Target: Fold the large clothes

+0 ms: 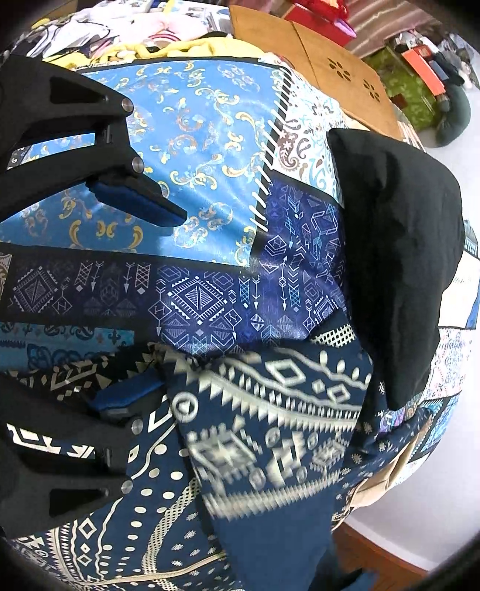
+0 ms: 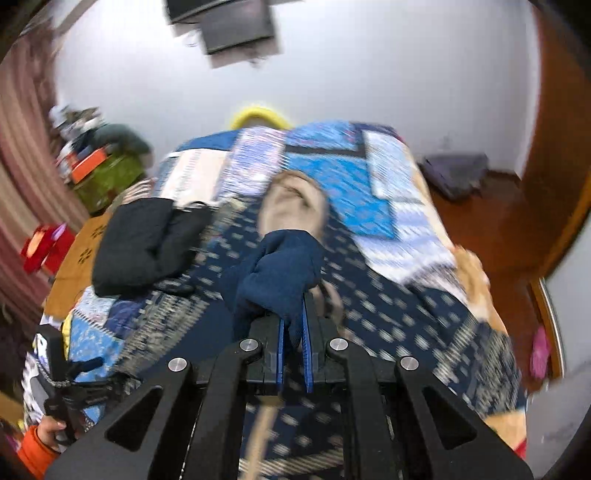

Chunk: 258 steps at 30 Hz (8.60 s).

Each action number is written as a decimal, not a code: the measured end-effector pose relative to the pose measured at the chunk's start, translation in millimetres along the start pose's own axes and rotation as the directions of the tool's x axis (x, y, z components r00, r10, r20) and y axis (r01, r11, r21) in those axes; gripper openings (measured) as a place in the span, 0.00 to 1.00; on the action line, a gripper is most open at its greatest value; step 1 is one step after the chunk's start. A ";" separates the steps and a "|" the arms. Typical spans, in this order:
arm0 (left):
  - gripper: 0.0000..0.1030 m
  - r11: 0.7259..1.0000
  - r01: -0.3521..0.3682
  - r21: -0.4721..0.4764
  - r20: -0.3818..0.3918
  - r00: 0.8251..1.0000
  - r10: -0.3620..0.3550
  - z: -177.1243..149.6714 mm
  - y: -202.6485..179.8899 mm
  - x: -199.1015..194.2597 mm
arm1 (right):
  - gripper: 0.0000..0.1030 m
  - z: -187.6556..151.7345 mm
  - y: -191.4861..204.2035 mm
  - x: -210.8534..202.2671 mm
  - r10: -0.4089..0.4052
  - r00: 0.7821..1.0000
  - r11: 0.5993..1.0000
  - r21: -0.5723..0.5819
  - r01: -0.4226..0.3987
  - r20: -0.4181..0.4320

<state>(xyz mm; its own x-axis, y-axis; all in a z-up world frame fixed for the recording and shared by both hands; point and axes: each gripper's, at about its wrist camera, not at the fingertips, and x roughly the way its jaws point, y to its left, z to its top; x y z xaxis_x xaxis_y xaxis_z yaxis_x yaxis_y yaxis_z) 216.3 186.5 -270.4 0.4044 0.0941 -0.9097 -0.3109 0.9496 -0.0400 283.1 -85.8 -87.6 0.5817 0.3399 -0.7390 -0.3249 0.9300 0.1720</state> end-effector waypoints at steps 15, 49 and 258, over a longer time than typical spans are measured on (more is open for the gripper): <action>0.90 0.997 -0.004 -0.082 0.000 1.000 0.004 -6.6 15.0 7.6 | 0.09 -76.7 -107.1 10.5 0.076 0.988 0.938 0.347 -0.025 -0.136; 0.90 0.976 0.061 0.211 0.290 0.949 -0.122 43.4 -85.1 -139.1 | 0.61 -74.8 -199.5 -70.1 -0.124 0.992 0.884 0.450 0.127 -0.037; 0.59 0.999 -0.005 0.042 0.117 0.993 0.000 5.3 -20.2 -58.6 | 0.67 -63.3 -117.2 -4.5 -0.121 0.974 0.985 0.097 0.142 -0.192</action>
<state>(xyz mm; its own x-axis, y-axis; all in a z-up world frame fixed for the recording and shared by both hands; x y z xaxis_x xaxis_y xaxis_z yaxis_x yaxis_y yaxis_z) 203.5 163.4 -214.2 0.5021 0.1285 -0.8552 -0.2768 0.9608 -0.0182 271.3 -205.3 -145.7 0.4623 0.1911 -0.8659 -0.1649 0.9780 0.1278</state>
